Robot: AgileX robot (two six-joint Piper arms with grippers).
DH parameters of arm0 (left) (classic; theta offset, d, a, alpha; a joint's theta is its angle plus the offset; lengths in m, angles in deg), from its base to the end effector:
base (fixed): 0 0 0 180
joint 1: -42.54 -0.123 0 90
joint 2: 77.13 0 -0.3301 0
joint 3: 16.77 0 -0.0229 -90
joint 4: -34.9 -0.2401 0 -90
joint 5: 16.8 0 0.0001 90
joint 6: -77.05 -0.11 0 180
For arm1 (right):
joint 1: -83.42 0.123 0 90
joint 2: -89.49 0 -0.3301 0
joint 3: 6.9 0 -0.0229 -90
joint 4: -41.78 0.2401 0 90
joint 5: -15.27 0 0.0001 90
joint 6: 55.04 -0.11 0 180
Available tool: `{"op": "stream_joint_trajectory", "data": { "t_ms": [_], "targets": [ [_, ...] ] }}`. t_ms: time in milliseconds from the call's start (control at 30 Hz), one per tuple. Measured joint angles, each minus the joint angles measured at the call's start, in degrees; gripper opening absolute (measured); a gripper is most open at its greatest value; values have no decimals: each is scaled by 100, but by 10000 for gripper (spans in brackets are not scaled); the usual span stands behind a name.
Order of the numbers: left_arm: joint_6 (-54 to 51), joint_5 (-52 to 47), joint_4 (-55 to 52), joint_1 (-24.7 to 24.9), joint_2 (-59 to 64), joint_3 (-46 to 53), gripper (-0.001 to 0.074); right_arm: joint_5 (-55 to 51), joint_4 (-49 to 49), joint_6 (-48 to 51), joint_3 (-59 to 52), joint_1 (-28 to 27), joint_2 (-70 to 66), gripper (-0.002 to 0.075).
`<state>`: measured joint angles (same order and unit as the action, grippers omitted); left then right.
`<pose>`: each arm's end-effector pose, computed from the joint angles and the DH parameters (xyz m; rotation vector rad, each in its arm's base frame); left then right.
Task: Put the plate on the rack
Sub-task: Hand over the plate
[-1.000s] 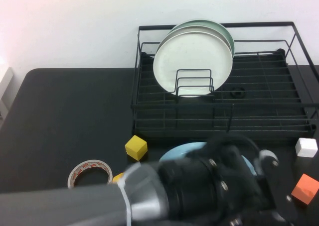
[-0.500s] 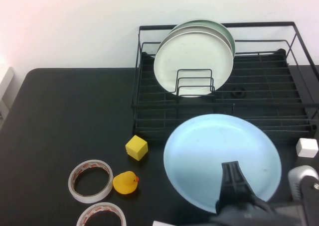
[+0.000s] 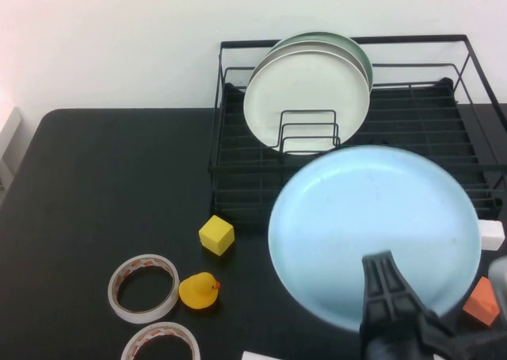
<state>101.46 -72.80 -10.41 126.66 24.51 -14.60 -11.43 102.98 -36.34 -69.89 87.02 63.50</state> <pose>0.1003 -0.3411 0.3343 1.5004 1.8135 0.1899 0.0388 0.0459 0.2727 0.2824 1.8429 0.8945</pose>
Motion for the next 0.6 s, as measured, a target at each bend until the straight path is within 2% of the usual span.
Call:
{"op": "stream_joint_trajectory", "data": {
  "t_ms": [200,400,600],
  "targets": [
    [609,-23,-489,0,-176,0,4,-605,-271,495,1401,0,-1812,400],
    [978,-35,-819,0,-176,0,4,-861,-296,1013,2553,0,-2879,412],
    [1201,-25,-1143,0,-176,10,4,-1478,-296,1196,3293,0,-3886,503]
  ]
}}
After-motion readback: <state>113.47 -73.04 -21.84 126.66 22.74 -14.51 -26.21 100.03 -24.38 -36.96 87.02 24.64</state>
